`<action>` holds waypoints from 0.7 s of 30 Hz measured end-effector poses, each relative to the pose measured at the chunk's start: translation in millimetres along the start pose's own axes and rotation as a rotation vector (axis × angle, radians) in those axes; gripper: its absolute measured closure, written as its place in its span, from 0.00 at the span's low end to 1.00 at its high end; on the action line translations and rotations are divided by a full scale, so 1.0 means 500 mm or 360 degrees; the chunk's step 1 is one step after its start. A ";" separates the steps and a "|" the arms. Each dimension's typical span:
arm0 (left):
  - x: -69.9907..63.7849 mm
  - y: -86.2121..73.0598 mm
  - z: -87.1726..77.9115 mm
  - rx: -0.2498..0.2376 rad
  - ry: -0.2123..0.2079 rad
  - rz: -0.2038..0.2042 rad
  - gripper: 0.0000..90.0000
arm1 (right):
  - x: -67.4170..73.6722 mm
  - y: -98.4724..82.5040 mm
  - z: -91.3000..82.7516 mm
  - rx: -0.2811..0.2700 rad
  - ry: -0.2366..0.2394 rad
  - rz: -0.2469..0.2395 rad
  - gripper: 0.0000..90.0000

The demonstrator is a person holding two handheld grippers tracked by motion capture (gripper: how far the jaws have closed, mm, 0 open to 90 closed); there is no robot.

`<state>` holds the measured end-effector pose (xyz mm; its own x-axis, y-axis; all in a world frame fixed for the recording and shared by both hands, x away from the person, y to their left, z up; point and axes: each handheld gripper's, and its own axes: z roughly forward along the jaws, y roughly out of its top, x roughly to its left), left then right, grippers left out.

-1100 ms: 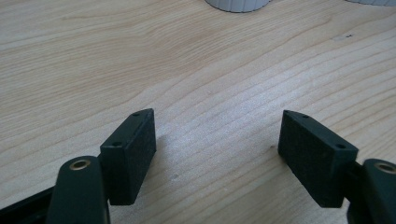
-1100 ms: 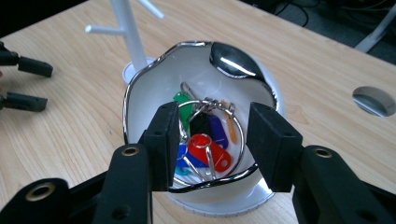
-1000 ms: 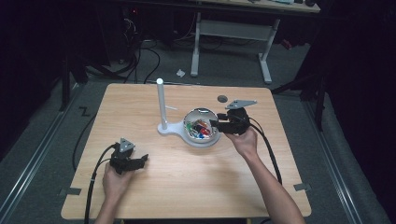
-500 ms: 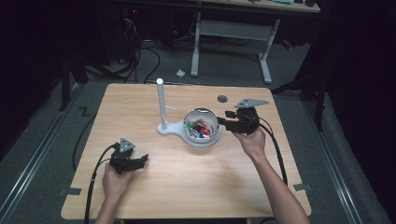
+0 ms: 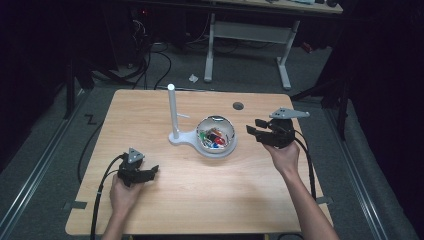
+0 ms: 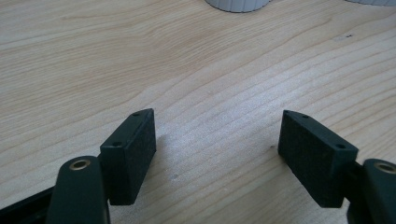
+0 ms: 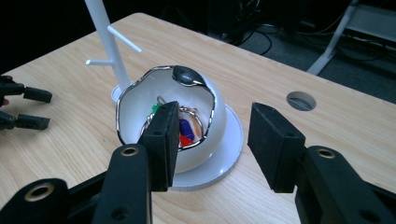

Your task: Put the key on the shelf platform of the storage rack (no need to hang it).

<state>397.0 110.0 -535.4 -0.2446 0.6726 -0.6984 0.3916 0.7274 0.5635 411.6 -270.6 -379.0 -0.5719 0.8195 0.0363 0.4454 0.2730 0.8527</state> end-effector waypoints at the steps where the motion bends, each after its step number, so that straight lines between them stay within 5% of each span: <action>1: 0.000 0.000 0.000 0.0000 0.0000 0.0000 0.31 | 0.000 0.000 0.000 0.0000 0.0000 0.0000 0.59; 21: 0.000 0.000 0.000 0.0000 0.0001 0.0003 0.31 | -0.008 -0.034 -0.091 -0.0042 -0.0078 0.0055 0.59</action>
<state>397.0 110.2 -535.4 -0.2445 0.6742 -0.6969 0.3921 0.7261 0.5648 374.9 -301.3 -370.0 -0.5217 0.8521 0.0408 0.4457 0.2315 0.8648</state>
